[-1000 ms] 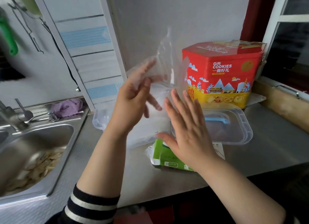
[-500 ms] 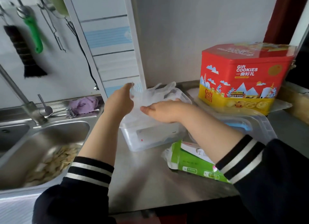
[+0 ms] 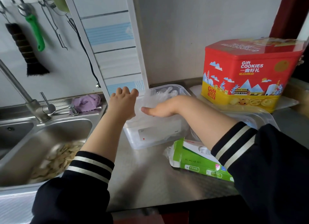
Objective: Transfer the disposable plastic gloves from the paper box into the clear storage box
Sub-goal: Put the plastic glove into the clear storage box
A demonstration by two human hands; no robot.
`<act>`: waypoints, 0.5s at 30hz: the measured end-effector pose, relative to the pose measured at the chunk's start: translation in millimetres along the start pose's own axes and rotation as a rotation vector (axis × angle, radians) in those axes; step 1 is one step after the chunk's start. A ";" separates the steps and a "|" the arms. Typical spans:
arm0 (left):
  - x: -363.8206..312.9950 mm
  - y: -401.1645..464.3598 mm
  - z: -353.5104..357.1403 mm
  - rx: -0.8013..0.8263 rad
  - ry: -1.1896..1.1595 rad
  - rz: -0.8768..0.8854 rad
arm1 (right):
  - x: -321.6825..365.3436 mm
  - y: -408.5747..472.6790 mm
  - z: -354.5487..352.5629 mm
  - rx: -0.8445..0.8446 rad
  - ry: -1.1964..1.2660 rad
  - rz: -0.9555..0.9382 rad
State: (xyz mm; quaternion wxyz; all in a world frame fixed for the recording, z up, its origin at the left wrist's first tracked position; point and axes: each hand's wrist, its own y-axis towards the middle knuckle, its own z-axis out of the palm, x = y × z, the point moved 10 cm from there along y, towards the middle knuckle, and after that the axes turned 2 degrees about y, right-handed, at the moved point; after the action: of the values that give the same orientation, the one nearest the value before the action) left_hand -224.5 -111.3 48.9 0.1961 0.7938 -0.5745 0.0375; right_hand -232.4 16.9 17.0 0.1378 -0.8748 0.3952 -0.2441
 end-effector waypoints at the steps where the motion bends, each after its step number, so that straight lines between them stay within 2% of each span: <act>1: 3.4 0.1 1.3 0.002 0.012 -0.010 | -1.3 -0.8 -2.1 -0.029 0.001 0.001; 8: 15.8 -2.1 -10.6 0.009 -0.135 -0.096 | -9.1 -0.1 -11.5 -0.205 0.049 -0.048; 12: 23.1 -11.5 -41.3 -0.165 -0.258 -0.170 | -15.9 -13.4 -31.9 -0.381 0.099 -0.094; 15: 21.5 -26.3 -65.4 -0.345 -0.334 -0.185 | -27.0 -43.9 -54.4 -0.653 0.244 -0.202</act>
State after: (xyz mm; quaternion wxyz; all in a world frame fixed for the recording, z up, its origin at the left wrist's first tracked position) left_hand -182.0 -100.5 108.1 0.2333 0.7930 -0.5219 -0.2108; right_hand -249.5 63.3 73.3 -0.2218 -0.8717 0.3775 -0.2201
